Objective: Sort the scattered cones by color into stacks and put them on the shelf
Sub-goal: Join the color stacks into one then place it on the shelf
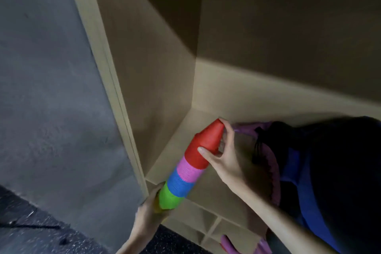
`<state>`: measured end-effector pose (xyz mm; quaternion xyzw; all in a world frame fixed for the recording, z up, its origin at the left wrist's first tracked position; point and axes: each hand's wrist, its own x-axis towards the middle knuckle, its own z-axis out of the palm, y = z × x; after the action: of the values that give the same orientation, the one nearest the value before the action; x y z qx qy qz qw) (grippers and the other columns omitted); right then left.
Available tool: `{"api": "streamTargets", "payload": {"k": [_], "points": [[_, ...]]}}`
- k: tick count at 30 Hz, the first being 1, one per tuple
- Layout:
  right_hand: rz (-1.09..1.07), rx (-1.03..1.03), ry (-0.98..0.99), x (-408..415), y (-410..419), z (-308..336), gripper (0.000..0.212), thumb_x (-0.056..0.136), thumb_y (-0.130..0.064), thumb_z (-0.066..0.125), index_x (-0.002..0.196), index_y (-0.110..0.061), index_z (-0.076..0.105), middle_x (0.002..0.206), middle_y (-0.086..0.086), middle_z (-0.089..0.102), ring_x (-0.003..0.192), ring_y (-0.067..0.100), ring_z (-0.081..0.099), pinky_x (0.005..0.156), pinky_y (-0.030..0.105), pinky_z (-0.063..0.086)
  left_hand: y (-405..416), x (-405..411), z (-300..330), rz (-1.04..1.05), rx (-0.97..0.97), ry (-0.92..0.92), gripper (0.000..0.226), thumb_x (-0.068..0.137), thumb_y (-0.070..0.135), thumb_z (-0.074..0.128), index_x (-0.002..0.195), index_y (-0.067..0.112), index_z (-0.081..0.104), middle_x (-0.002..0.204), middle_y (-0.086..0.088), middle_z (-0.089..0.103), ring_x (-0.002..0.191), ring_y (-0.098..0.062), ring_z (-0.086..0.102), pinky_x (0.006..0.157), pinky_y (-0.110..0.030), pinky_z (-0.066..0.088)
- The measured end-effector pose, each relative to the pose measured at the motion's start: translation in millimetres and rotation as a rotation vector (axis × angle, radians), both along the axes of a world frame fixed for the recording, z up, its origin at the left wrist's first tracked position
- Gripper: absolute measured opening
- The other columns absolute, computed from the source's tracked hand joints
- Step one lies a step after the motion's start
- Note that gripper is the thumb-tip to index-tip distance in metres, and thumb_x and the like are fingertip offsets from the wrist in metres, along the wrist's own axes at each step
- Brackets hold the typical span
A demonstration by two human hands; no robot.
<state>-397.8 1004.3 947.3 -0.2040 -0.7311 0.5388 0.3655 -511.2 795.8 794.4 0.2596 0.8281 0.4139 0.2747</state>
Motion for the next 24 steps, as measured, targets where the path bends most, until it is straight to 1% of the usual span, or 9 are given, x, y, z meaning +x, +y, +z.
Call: {"api": "streamTargets", "payload": {"k": [2, 4, 6, 9, 12, 14, 19, 22, 24], "points": [[0.023, 0.012, -0.029, -18.6, 14.6, -2.7, 0.089, 0.076, -0.033, 0.087, 0.147, -0.047, 0.035, 0.151, -0.002, 0.048, 0.137, 0.020, 0.053, 0.113, 0.055, 0.043, 13.1, -12.9, -16.5, 0.008, 0.067, 0.000, 0.074, 0.063, 0.039, 0.080, 0.123, 0.065, 0.047, 0.106, 0.038, 0.067, 0.098, 0.011, 0.064, 0.077, -0.002, 0.046], [0.056, 0.039, -0.056, -36.3, 29.5, -3.4, 0.089, 0.075, -0.032, 0.088, 0.144, -0.051, 0.035, 0.147, 0.001, 0.049, 0.129, 0.014, 0.057, 0.106, 0.041, 0.051, 24.6, -27.4, -34.3, 0.012, 0.109, -0.013, 0.079, 0.063, 0.024, 0.085, 0.124, 0.062, 0.053, 0.104, 0.035, 0.070, 0.096, 0.005, 0.068, 0.083, -0.022, 0.057], [0.085, 0.052, -0.048, -50.3, 43.0, -8.5, 0.090, 0.076, -0.024, 0.089, 0.143, -0.047, 0.033, 0.139, 0.001, 0.051, 0.117, 0.004, 0.062, 0.094, 0.026, 0.052, 36.7, -38.7, -46.0, 0.022, 0.138, -0.011, 0.084, 0.063, 0.019, 0.087, 0.132, 0.055, 0.053, 0.107, 0.028, 0.072, 0.097, -0.004, 0.070, 0.084, -0.036, 0.059], [0.088, 0.078, -0.012, -68.3, 63.7, -22.5, 0.091, 0.077, -0.013, 0.088, 0.144, -0.037, 0.032, 0.133, 0.000, 0.053, 0.107, -0.003, 0.062, 0.085, 0.017, 0.051, 57.9, -54.1, -57.0, 0.040, 0.201, 0.009, 0.088, 0.058, 0.037, 0.084, 0.137, 0.052, 0.050, 0.113, 0.031, 0.069, 0.100, -0.004, 0.069, 0.083, -0.034, 0.058], [0.094, 0.101, 0.006, -86.7, 90.7, -42.4, 0.089, 0.078, -0.014, 0.085, 0.144, -0.038, 0.030, 0.137, 0.014, 0.052, 0.113, 0.016, 0.061, 0.085, 0.018, 0.051, 85.0, -72.6, -74.8, 0.027, 0.268, -0.010, 0.095, 0.060, 0.034, 0.086, 0.143, 0.055, 0.044, 0.110, 0.027, 0.071, 0.099, -0.002, 0.069, 0.083, -0.027, 0.055], [0.105, 0.101, 0.018, -95.9, 114.4, -55.8, 0.088, 0.081, -0.012, 0.084, 0.144, -0.039, 0.029, 0.138, 0.016, 0.050, 0.114, 0.021, 0.061, 0.083, 0.018, 0.052, 106.7, -82.9, -86.2, 0.026, 0.301, 0.025, 0.097, 0.063, 0.033, 0.086, 0.145, 0.055, 0.040, 0.111, 0.024, 0.071, 0.100, -0.006, 0.069, 0.085, -0.030, 0.056], [0.110, 0.104, 0.047, -118.4, 167.5, -78.3, 0.088, 0.084, -0.006, 0.081, 0.143, -0.039, 0.025, 0.137, 0.013, 0.048, 0.103, 0.020, 0.061, 0.060, 0.008, 0.048, 165.2, -105.6, -110.0, 0.038, 0.332, 0.057, 0.094, 0.068, 0.033, 0.086, 0.147, 0.053, 0.037, 0.122, 0.021, 0.070, 0.106, -0.007, 0.070, 0.089, -0.042, 0.058], [0.085, 0.143, 0.065, -130.5, 195.3, -85.2, 0.091, 0.083, -0.011, 0.083, 0.149, -0.029, 0.023, 0.146, 0.012, 0.042, 0.113, 0.019, 0.059, 0.076, 0.015, 0.052, 199.9, -116.7, -118.2, 0.051, 0.378, 0.065, 0.090, 0.071, 0.030, 0.084, 0.148, 0.046, 0.040, 0.128, 0.014, 0.069, 0.108, -0.011, 0.069, 0.086, -0.039, 0.059], [0.098, 0.158, 0.072, -138.2, 216.5, -84.6, 0.089, 0.083, -0.010, 0.081, 0.150, -0.024, 0.023, 0.142, 0.005, 0.043, 0.113, 0.012, 0.057, 0.085, 0.020, 0.051, 227.6, -124.8, -123.1, 0.045, 0.394, 0.060, 0.090, 0.071, 0.025, 0.086, 0.146, 0.047, 0.041, 0.126, 0.015, 0.070, 0.104, -0.013, 0.070, 0.080, -0.036, 0.060]]}}
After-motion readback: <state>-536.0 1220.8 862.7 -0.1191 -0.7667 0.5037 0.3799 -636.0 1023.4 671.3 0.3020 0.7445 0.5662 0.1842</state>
